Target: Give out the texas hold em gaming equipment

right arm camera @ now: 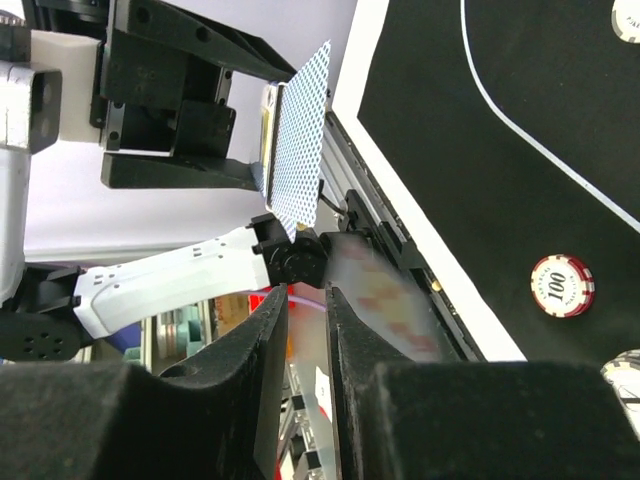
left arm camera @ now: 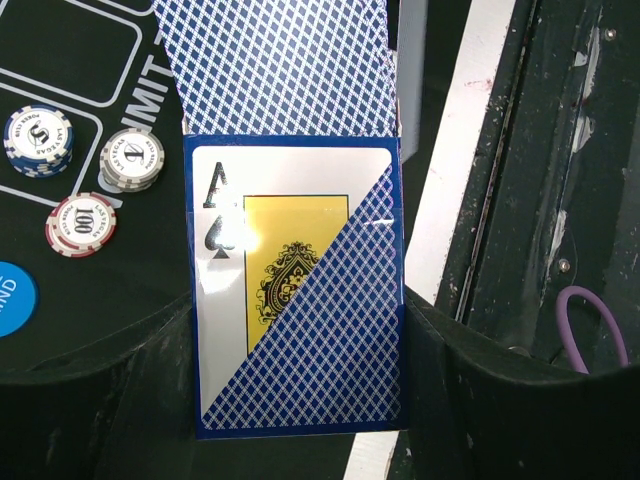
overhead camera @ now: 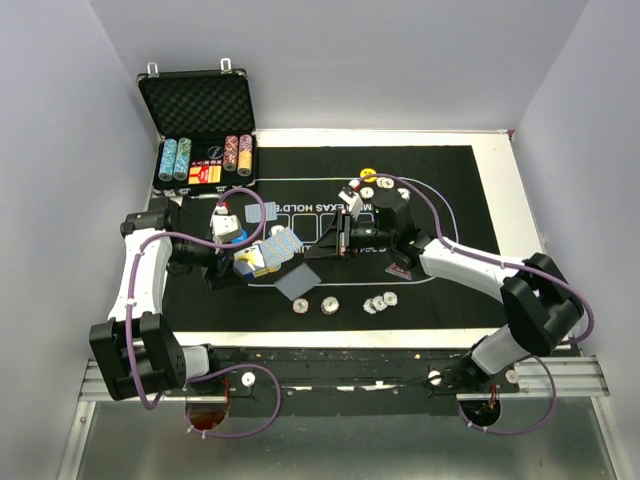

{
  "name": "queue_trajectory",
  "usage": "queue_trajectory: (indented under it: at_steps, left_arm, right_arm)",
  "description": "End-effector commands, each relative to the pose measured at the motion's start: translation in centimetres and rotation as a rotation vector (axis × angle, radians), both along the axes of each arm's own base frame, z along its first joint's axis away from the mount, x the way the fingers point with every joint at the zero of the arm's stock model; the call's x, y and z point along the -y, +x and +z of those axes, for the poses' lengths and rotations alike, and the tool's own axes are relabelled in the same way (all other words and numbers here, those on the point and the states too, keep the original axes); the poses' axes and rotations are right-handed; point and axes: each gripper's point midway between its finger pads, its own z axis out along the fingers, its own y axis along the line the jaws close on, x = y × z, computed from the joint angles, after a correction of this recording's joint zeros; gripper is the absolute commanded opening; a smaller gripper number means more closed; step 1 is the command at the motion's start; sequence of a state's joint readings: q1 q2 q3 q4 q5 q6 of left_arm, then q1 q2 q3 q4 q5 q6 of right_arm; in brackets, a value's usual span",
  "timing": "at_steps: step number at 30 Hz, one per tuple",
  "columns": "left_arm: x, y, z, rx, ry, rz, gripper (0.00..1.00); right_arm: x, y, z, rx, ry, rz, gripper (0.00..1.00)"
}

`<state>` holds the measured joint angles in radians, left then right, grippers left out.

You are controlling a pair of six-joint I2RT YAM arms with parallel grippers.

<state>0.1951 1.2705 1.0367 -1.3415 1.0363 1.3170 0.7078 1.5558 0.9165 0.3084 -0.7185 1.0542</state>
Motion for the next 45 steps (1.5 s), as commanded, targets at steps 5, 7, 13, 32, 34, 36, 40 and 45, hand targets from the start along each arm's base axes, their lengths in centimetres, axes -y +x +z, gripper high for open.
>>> queue_trajectory:
  at_steps: [5,7,13,32,34,36,40,45]
  left_arm:
    - [1.2,-4.4,1.9,-0.227,-0.073,0.0,0.12]
    - [1.1,-4.4,1.8,-0.225,-0.071,-0.001,0.11]
    - [1.0,-4.4,1.8,-0.223,-0.067,0.0,0.12]
    - [1.1,-4.3,2.3,-0.209,-0.074,0.01,0.11]
    - [1.1,-4.4,2.3,-0.21,-0.074,0.009,0.12]
    - [1.1,-4.4,2.3,-0.211,-0.073,0.009,0.11]
    - [1.1,-4.5,2.4,-0.209,-0.071,0.012,0.11]
    - [1.1,-4.4,2.3,-0.21,-0.068,0.011,0.11]
  right_arm:
    - [0.3,-0.8,1.0,-0.009,0.038,-0.013,0.2]
    - [0.3,-0.8,0.6,-0.01,0.029,-0.011,0.21]
    - [1.6,-1.1,-2.8,0.026,-0.11,-0.007,0.56]
    - [5.3,-1.8,-13.7,-0.035,-0.365,0.029,0.73]
    - [5.4,-0.9,-14.6,-0.03,-0.391,0.011,0.73]
    - [5.0,0.0,-15.1,-0.022,-0.401,0.001,0.73]
    - [4.0,2.0,-13.9,0.006,-0.398,-0.033,0.75]
    - [4.1,4.1,-10.9,0.022,-0.401,-0.166,0.76]
